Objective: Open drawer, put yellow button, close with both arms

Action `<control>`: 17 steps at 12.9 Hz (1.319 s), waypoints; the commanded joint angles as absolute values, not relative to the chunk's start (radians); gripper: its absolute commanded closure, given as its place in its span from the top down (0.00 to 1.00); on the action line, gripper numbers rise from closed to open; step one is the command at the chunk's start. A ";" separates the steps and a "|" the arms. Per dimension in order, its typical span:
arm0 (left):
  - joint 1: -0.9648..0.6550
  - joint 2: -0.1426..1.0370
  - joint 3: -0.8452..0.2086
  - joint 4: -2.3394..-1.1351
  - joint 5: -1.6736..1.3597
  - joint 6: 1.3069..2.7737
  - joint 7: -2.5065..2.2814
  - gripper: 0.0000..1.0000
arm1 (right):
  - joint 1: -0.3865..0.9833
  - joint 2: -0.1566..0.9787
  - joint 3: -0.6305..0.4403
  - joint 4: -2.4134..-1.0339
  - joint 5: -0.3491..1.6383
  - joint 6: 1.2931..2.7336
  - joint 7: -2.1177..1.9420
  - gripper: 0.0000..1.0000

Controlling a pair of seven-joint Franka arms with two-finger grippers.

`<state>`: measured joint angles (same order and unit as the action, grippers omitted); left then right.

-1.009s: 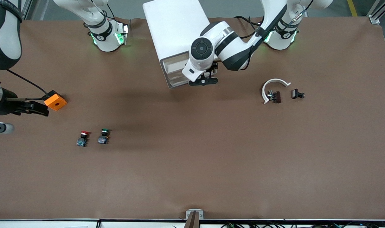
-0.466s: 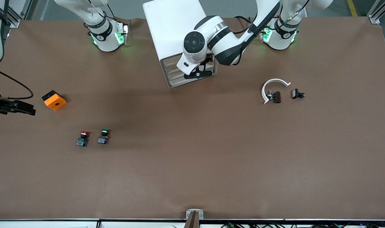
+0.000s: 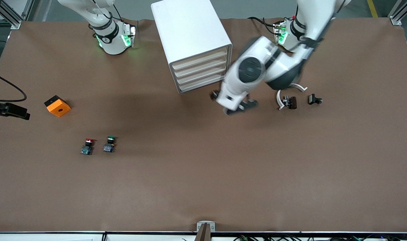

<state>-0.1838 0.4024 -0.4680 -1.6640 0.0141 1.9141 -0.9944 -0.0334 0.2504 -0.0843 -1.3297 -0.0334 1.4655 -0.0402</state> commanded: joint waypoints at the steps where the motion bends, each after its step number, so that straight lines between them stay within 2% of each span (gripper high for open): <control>1: -0.092 0.384 -0.480 -1.611 0.191 1.888 -1.003 1.00 | -0.046 0.172 -0.058 -1.360 -0.017 1.419 0.043 1.00; 3: -0.029 0.383 -0.480 -1.569 0.212 1.862 -0.991 1.00 | -0.044 0.112 -0.058 -1.417 -0.003 1.434 0.045 1.00; 7: 0.107 0.348 -0.480 -1.454 0.210 1.787 -0.768 1.00 | -0.058 -0.046 -0.067 -1.626 -0.005 1.563 -0.047 1.00; 10: 0.184 0.275 -0.485 -1.448 0.204 1.698 -0.582 1.00 | -0.064 -0.083 -0.067 -1.646 -0.005 1.568 -0.049 1.00; 13: 0.219 0.252 -0.485 -1.442 0.193 1.684 -0.540 1.00 | -0.057 -0.101 -0.063 -1.646 -0.005 1.572 -0.058 1.00; 15: 0.178 0.181 -0.418 -1.454 0.164 1.680 -0.467 1.00 | -0.058 -0.126 -0.063 -1.652 -0.005 1.563 -0.058 1.00; 17: 0.057 0.135 -0.263 -1.453 0.106 1.610 -0.378 1.00 | -0.057 -0.129 -0.069 -1.672 -0.005 1.565 -0.057 1.00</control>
